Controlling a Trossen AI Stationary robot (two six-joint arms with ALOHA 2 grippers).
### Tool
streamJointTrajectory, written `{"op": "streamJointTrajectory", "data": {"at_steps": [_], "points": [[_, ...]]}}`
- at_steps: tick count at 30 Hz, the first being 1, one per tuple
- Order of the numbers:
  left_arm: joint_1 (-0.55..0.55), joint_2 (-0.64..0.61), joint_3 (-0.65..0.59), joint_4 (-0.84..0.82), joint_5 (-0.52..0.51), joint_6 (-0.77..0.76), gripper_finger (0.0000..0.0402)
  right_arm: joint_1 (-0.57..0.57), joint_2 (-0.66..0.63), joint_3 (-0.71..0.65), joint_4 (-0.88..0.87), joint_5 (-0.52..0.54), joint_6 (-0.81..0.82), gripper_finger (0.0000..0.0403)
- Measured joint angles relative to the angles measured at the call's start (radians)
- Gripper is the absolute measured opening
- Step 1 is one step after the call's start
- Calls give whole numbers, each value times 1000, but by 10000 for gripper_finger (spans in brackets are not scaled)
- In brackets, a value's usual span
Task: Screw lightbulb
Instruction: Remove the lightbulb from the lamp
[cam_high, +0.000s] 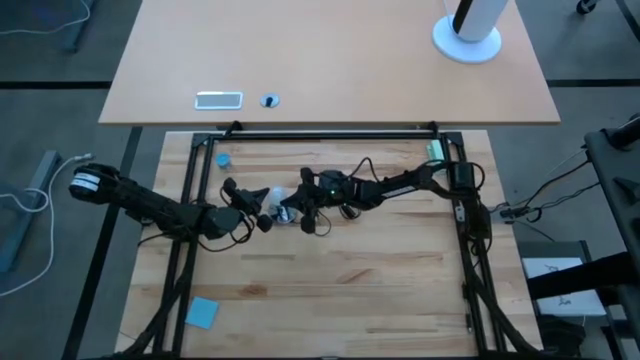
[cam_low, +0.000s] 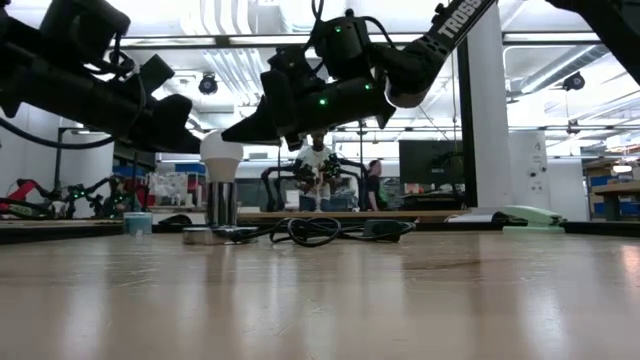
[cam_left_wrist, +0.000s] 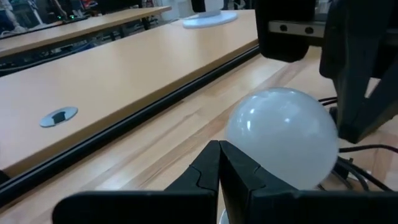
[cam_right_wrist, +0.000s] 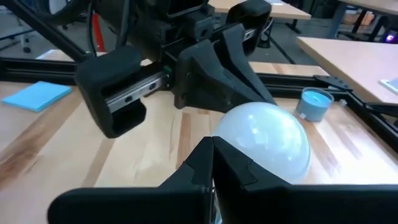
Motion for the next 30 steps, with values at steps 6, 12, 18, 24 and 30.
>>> {"op": "streamJointTrajectory", "data": {"at_steps": [6,12,18,24,30], "points": [[0,5,0,8,24,0,0,0,0,-1,-7,3,4,2],[0,6,2,9,43,0,0,0,-1,-1,-28,19,0,2],[0,6,3,9,49,-1,0,-4,-1,-1,-44,22,-2,2],[0,7,2,7,55,-15,0,-5,-2,-1,-53,29,0,2],[-2,7,1,4,68,-24,0,-7,-14,-2,-92,36,-21,2]]}}
